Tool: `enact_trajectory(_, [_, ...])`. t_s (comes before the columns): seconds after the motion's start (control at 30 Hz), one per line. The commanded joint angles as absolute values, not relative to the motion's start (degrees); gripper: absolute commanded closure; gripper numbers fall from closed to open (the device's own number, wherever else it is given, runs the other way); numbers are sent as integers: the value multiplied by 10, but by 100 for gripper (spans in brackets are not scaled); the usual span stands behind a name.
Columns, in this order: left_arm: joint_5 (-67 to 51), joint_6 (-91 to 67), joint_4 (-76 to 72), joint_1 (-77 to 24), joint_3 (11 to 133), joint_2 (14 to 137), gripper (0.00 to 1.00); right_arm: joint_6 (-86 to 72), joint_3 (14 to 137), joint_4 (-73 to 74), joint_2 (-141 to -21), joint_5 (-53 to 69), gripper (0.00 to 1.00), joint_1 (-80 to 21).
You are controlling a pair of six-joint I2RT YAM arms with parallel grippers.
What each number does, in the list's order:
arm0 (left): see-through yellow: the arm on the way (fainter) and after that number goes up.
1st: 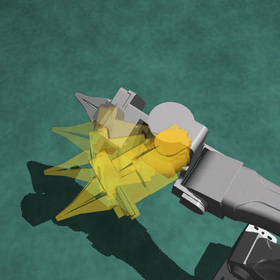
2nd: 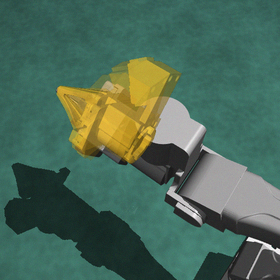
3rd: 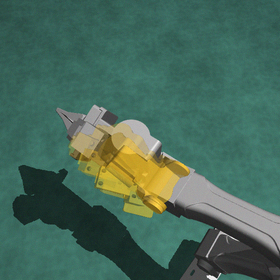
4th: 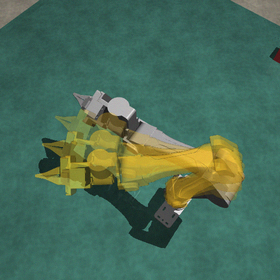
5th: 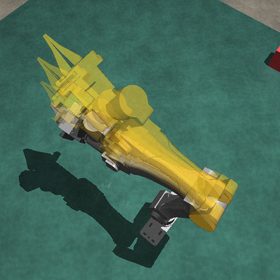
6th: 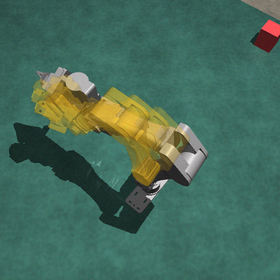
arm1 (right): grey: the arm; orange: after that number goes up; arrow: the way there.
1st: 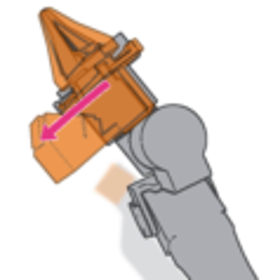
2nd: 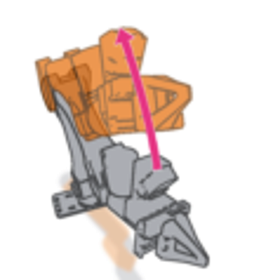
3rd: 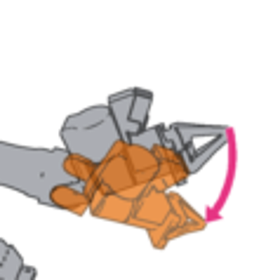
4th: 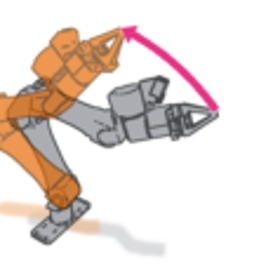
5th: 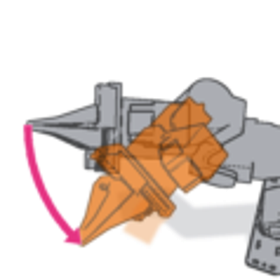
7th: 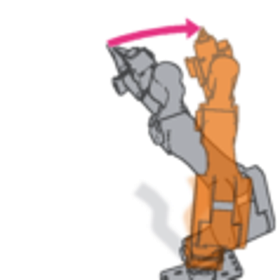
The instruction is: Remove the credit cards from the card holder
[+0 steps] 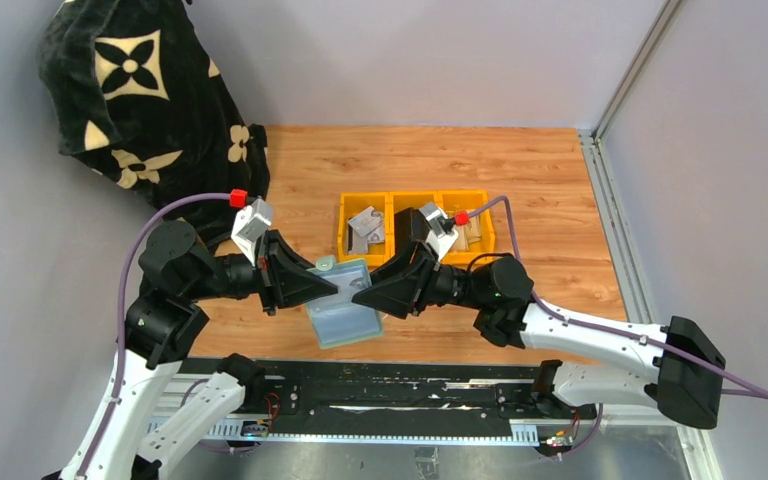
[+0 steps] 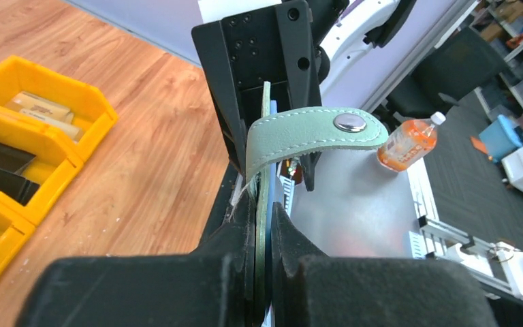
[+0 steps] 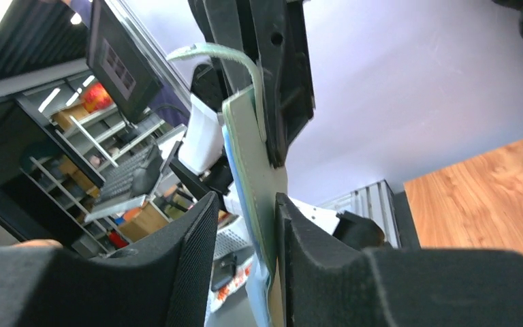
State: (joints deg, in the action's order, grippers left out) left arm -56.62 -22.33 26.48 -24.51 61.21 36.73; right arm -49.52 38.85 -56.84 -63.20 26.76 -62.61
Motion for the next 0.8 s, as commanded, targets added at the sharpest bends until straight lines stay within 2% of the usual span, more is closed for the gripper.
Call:
enact_trajectory(0.0, [-545, -261, 230, -246, 596, 359, 100, -527, 382, -659, -639, 258, 70, -622])
enact_trajectory(0.1, [-536, -244, 257, -246, 595, 357, 100, -507, 405, -569, -626, 283, 98, -620])
enact_trajectory(0.13, [-533, -234, 269, -246, 597, 358, 98, -487, 424, -505, -619, 294, 100, -620])
enact_trajectory(0.27, [-572, -174, 331, -246, 607, 377, 66, -357, 553, -140, -609, 342, 100, -620])
enact_trajectory(0.33, [-614, -143, 374, -246, 611, 395, 61, -306, 602, -20, -626, 367, 100, -620])
enact_trajectory(0.43, [-669, -99, 437, -246, 615, 428, 61, -251, 679, 120, -667, 405, 100, -620])
enact_trajectory(0.53, [-709, -76, 471, -246, 620, 451, 66, -207, 751, 216, -711, 435, 100, -621])
enact_trajectory(0.77, [-766, -72, 475, -246, 593, 432, 66, -154, 826, 289, -760, 448, 100, -621])
